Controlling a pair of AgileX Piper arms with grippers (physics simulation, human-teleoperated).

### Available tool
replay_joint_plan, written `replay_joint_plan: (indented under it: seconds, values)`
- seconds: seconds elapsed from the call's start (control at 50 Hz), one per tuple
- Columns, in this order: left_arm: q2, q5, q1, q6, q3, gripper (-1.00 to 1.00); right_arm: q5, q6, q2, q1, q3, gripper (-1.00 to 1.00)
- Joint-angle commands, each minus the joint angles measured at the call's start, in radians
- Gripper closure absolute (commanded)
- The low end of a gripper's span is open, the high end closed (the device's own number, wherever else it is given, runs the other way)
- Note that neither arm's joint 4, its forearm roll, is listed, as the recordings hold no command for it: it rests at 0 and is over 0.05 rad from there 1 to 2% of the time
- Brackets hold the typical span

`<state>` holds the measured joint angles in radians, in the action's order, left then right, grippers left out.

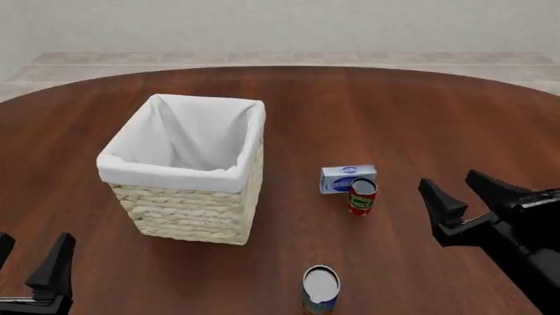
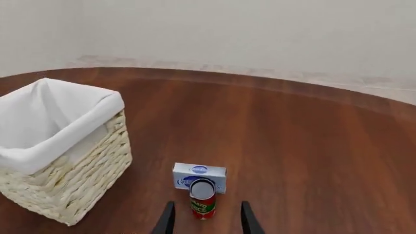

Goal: Pick up the tomato sauce, and put it in the basket.

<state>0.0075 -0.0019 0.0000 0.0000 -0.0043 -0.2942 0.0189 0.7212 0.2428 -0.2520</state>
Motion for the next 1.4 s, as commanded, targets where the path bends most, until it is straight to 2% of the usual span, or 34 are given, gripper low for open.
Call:
replay_joint_plan:
  seconds: [0.02, 0.3, 0.48, 0.78, 0.88, 1.4]
  values:
    - [0.0, 0.0, 0.0, 0.0, 0.0, -1.0, 0.026, -0.005, 0.143, 0.075, -0.094, -1.0]
    - [0.0, 0.0, 0.0, 0.0, 0.0, -1.0, 0.044, 0.004, 0.293, 0.116, -0.151, -1.0]
    - [0.0, 0.0, 0.0, 0.0, 0.0, -1.0, 0.041, -0.017, 0.388, 0.089, -0.187, -1.0]
    - [0.0, 0.0, 0.0, 0.0, 0.0, -1.0, 0.056, -0.005, 0.513, 0.071, -0.249, -1.0]
    - [0.0, 0.0, 0.0, 0.0, 0.0, -1.0, 0.047, 0.006, 0.559, 0.066, -0.265, -1.0]
    - [0.0, 0.0, 0.0, 0.0, 0.0, -1.0, -0.029, -0.022, 0.721, 0.04, -0.286, -1.0]
